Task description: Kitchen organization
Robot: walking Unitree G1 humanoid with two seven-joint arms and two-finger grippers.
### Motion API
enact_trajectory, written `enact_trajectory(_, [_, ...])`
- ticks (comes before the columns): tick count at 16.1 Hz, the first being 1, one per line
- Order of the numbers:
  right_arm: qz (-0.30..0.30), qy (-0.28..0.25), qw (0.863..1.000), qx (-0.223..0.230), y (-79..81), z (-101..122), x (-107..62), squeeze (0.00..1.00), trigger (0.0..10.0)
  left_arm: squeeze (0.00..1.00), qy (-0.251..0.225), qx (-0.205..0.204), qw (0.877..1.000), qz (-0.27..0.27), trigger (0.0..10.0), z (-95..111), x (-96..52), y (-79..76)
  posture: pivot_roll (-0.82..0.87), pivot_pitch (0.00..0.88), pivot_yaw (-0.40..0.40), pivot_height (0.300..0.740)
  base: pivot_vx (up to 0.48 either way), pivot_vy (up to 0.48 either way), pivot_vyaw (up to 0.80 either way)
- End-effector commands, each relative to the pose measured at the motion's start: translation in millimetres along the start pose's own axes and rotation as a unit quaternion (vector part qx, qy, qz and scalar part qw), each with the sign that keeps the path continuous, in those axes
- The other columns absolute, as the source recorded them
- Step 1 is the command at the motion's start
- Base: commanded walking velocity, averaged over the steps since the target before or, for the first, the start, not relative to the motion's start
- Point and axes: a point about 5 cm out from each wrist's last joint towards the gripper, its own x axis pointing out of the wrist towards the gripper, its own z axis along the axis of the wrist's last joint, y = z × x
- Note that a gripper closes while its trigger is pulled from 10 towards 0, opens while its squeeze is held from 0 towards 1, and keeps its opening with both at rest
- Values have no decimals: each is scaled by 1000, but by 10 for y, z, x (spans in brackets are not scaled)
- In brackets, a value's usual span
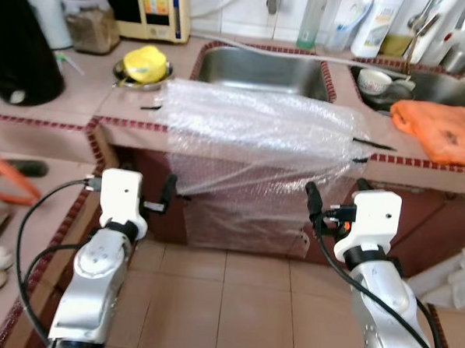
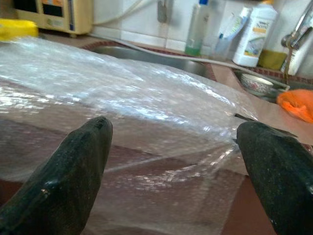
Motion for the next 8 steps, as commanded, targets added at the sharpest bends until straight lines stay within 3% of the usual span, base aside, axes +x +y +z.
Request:
enact_trajectory(1, [-12,-7,1000,0,-53,31,-7,0,10000,0,-8,9,1000,-2,10000,36,14,3,-15,105,-35,740,285,0,0])
enact_trajectory(4, [-13,-7,1000,-2,-52,32,-8,0,10000,0,-10,10,1000,-6,10000,41,22,-14,-16,104,-35,740,0,0,0])
enact_trajectory(8, [-14,-6,1000,-3,-53,23,-19,0,10000,0,-3,13,1000,-10,10000,12,18,-28,-18,99,-34,740,0,-461,0])
